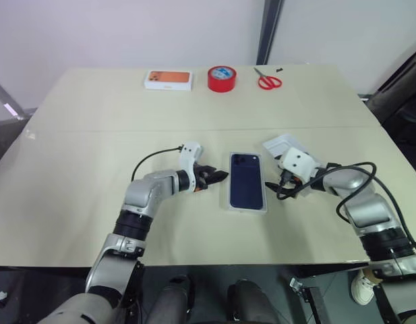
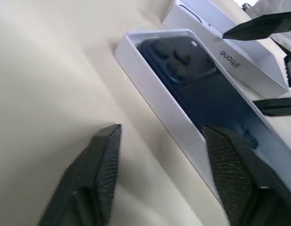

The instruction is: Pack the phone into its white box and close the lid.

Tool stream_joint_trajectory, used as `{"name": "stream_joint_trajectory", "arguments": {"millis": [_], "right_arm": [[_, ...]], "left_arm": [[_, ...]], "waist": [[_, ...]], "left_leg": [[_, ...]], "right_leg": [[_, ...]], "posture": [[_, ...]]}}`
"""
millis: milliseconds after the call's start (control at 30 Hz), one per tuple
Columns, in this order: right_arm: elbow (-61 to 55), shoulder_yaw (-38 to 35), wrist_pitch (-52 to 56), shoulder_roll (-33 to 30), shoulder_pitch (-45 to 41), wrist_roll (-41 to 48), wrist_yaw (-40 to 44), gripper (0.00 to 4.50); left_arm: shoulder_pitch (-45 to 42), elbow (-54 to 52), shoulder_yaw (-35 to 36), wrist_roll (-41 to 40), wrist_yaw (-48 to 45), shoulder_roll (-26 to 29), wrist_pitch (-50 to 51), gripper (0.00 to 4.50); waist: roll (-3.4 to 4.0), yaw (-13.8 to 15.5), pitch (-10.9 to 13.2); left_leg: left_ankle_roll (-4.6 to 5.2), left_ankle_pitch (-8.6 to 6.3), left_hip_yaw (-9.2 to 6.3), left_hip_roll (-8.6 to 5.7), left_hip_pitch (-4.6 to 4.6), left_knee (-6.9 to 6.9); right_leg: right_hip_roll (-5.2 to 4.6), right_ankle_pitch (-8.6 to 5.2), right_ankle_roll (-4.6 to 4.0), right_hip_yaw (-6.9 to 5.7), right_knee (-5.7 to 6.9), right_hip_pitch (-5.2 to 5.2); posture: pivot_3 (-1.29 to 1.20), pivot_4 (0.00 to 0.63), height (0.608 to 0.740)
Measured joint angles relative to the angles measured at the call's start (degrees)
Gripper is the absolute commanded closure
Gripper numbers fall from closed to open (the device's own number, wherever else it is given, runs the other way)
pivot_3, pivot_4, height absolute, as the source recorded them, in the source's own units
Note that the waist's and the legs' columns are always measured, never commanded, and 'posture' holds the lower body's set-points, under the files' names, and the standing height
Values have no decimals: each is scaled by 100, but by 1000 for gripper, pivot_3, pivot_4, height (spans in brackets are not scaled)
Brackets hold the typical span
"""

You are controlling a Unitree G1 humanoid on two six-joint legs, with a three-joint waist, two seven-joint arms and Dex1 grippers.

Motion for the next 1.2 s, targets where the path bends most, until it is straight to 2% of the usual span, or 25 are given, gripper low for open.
{"name": "stream_joint_trajectory", "arguments": {"millis": [200, 300, 433, 633, 767, 867, 1100, 1200], "right_arm": [[74, -45, -125, -218, -42, -7, -20, 0], [44, -311, 335, -207, -48, 200, -110, 0], [-421, -681, 1506, -98, 40, 571, -327, 0], [-1009, -1125, 3984, 237, 10, 1276, -837, 0], [-1203, -751, 4615, 33, -52, 1315, -952, 0], [-1198, -490, 4930, -210, -211, 1340, -920, 0], [-1165, 206, 5012, -901, -590, 1391, -469, 0], [-1064, 423, 5017, -942, -668, 1398, -339, 0]], "left_arm": [[87, -260, 137, -51, -13, 129, -22, 1776], [317, -628, 131, -49, -230, 383, -326, 1776], [684, -1046, 171, -39, -771, 916, -1011, 1776], [1404, -1557, 358, -93, -1968, 1868, -2184, 1776], [1803, -1578, 455, -202, -2767, 2388, -2646, 1776], [1881, -1591, 574, -222, -3060, 2555, -2953, 1776], [2145, -1894, 513, -210, -3117, 2400, -3309, 1776], [2232, -2012, 462, -161, -2968, 2252, -3430, 1776]], "waist": [[0, 20, 0], [0, 16, 0], [1, -6, -1], [7, 6, 0], [12, 16, 4], [18, 37, 7], [21, 23, 9], [21, 8, 9]], "left_leg": [[0, 0, 1, -1, -1, 1], [0, 0, 1, 1, -1, -1], [0, 0, 2, 4, 0, -6], [5, -3, 2, 4, 0, -9], [37, -22, 3, 3, -1, -10], [45, -27, 4, 2, -2, -9], [51, -30, 7, 3, -2, -10], [52, -30, 8, 3, -2, -9]], "right_leg": [[-1, 0, 0, 1, -1, 1], [-1, 0, 0, 2, -1, -1], [0, 0, -2, 4, -1, -4], [-4, -1, -4, 6, -6, -2], [-7, -1, -4, 6, -8, -4], [-10, -1, -4, 5, -10, -3], [-11, -1, -4, 3, -12, -2], [-11, -1, -4, 4, -12, -2]], "posture": [[0, 150, 734], [0, 150, 734], [0, 150, 734], [0, 150, 734], [0, 150, 734], [0, 150, 734], [0, 150, 734], [0, 150, 734]]}}
